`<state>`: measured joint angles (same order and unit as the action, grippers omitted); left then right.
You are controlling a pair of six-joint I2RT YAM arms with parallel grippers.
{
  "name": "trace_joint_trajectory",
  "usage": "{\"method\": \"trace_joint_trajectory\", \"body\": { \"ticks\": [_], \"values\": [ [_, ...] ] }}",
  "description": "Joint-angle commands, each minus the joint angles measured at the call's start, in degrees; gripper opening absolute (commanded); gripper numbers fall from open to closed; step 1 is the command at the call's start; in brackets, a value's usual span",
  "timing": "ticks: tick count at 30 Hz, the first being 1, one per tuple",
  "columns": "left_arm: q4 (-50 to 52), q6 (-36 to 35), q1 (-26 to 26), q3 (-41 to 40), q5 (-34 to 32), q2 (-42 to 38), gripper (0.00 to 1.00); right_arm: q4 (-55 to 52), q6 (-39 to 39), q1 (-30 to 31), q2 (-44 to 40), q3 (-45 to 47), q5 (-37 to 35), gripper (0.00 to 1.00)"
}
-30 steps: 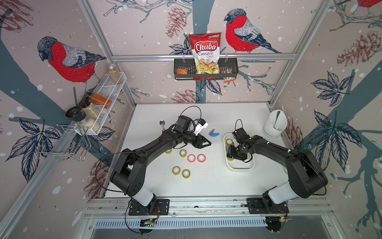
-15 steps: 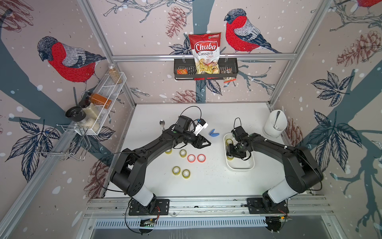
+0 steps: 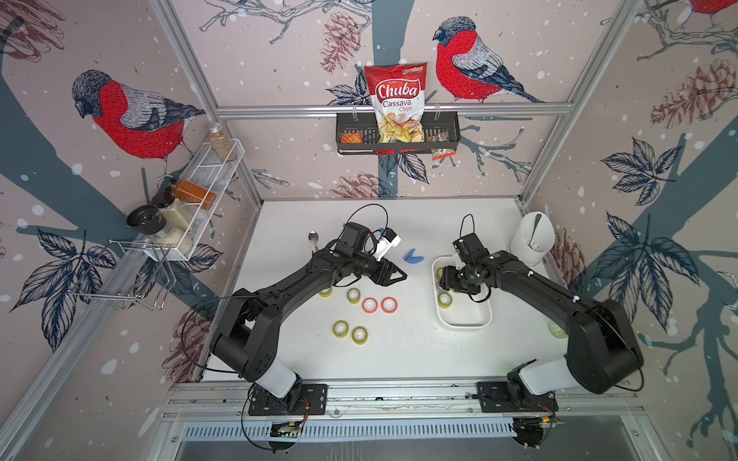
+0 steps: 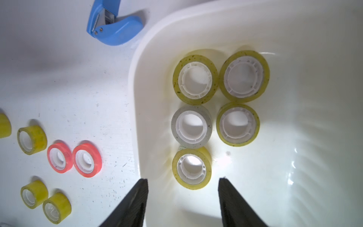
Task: Put the transparent tape into the storage box
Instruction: Pick up the tape from the center of the board.
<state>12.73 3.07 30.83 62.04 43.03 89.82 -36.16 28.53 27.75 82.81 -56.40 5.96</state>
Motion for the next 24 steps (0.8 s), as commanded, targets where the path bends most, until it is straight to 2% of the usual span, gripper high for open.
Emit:
{"method": "trace_joint_trajectory", "body": {
  "ticks": [1,9,14,24],
  "values": [
    [-0.2,1.0,-0.2,-0.9,-2.1,-1.2,0.6,-1.5,-0.9,1.0,-1.4,-1.0,-1.0,0.63],
    [-0.5,4.9,-0.2,-4.3,-8.0,-4.8,0.56,-2.2,-7.2,7.9,-0.9,-5.4,-2.7,0.62],
    [-1.3,8.5,-0.4,-8.2,-9.4,-7.2,0.54,-2.8,-9.6,13.0,1.8,-9.2,-2.5,0.63],
    [-0.4,15.5,-3.6,-14.8,-14.5,-13.3,0.54,-0.8,-10.0,20.2,7.6,-12.6,0.2,0.63]
  ]
}}
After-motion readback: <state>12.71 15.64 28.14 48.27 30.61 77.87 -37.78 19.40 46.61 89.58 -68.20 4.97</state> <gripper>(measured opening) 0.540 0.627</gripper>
